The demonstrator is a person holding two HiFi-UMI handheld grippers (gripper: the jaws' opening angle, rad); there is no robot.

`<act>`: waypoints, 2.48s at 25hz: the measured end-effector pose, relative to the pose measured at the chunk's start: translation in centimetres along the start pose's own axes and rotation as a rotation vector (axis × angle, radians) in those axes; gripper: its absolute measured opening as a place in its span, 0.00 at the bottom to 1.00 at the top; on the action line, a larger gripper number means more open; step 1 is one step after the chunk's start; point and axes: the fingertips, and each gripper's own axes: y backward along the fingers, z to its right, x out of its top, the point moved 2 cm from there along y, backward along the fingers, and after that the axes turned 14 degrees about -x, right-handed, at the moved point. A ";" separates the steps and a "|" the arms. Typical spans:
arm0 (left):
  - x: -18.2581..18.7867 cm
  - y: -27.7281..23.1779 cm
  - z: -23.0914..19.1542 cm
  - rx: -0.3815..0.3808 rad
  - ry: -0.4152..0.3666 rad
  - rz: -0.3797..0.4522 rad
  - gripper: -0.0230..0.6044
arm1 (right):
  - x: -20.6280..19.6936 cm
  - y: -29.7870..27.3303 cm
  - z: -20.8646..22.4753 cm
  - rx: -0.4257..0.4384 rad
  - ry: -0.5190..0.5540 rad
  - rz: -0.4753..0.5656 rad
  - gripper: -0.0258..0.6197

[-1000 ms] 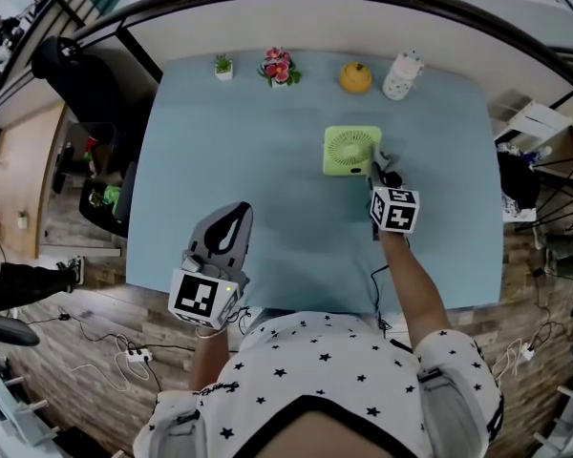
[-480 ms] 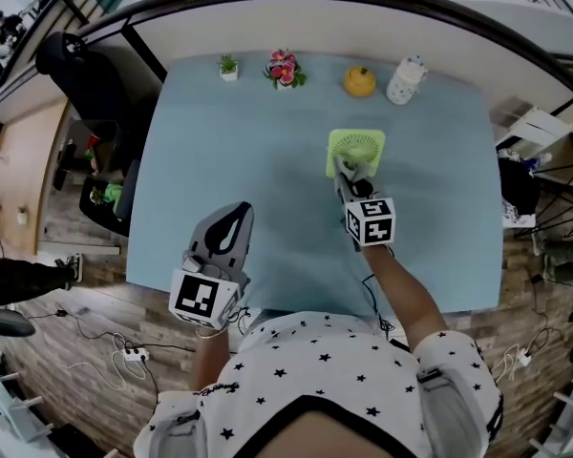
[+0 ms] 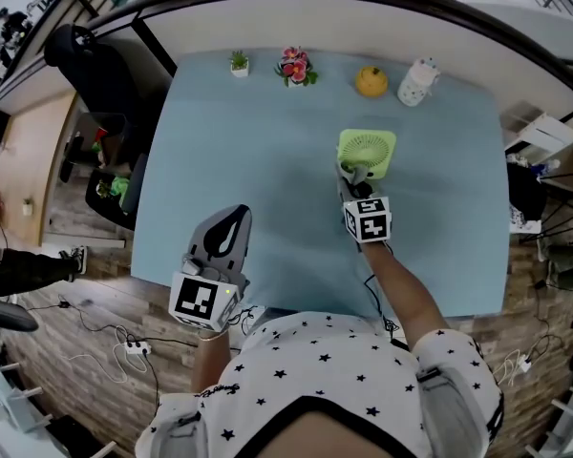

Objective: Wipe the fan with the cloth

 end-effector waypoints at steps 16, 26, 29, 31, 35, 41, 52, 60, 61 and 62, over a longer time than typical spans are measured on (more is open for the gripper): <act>0.6 -2.3 0.4 -0.061 -0.022 0.005 0.09 | -2.6 1.0 9.3 -0.201 -0.094 -0.045 0.11; 0.8 -2.4 0.3 -0.065 -0.024 0.012 0.09 | -1.5 2.2 10.1 -0.219 -0.178 -0.009 0.11; 0.6 -2.3 0.2 -0.069 -0.026 0.014 0.09 | 0.7 4.1 9.8 -0.198 -0.265 0.074 0.11; 0.5 -2.3 0.0 -0.074 -0.026 0.015 0.09 | 2.7 5.7 9.1 -0.164 -0.320 0.140 0.11; 0.9 -2.9 -0.3 -0.086 -0.030 0.032 0.09 | 6.6 9.0 6.9 -0.070 -0.353 0.254 0.11; 1.6 -4.0 -0.5 -0.115 -0.034 0.062 0.09 | 10.0 12.8 4.3 0.032 -0.347 0.355 0.11; 1.4 -3.6 -1.3 -0.123 -0.033 0.054 0.09 | 11.5 15.6 2.2 0.087 -0.355 0.409 0.11; 1.0 -3.5 -1.4 -0.144 -0.026 0.049 0.09 | 11.8 16.1 1.3 0.094 -0.370 0.417 0.11; 1.0 -3.4 -1.5 -0.142 -0.025 0.049 0.09 | 11.9 16.1 1.2 0.093 -0.371 0.418 0.11; 0.9 -3.3 -1.7 -0.140 -0.025 0.049 0.09 | 12.0 16.1 1.1 0.093 -0.372 0.420 0.11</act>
